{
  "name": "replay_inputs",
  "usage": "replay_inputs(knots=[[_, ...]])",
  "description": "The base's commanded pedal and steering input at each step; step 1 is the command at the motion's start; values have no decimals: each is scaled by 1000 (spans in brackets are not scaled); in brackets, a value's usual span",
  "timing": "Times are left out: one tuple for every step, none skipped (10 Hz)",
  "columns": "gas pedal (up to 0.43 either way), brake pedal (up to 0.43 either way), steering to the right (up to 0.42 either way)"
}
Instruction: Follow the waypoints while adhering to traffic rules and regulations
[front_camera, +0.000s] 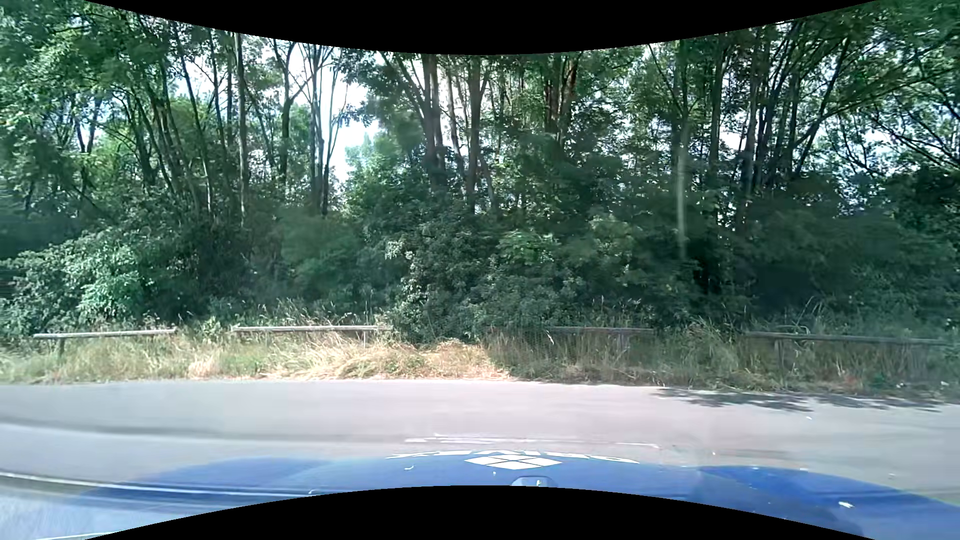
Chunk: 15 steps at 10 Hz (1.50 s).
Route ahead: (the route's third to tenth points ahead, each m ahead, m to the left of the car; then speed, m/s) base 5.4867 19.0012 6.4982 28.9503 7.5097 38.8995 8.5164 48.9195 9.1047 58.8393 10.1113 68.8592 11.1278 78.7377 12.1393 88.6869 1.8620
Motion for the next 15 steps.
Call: replay_inputs(knots=[[299, 0, -481], [299, 0, -511], [311, 0, -555], [331, 0, -587], [331, 0, -597], [331, 0, -598], [331, 0, -595], [331, 0, -595], [331, 0, -601], [331, 0, -611], [331, 0, -621], [331, 0, -625], [331, 0, -626], [331, 0, -623], [331, 0, -617]])
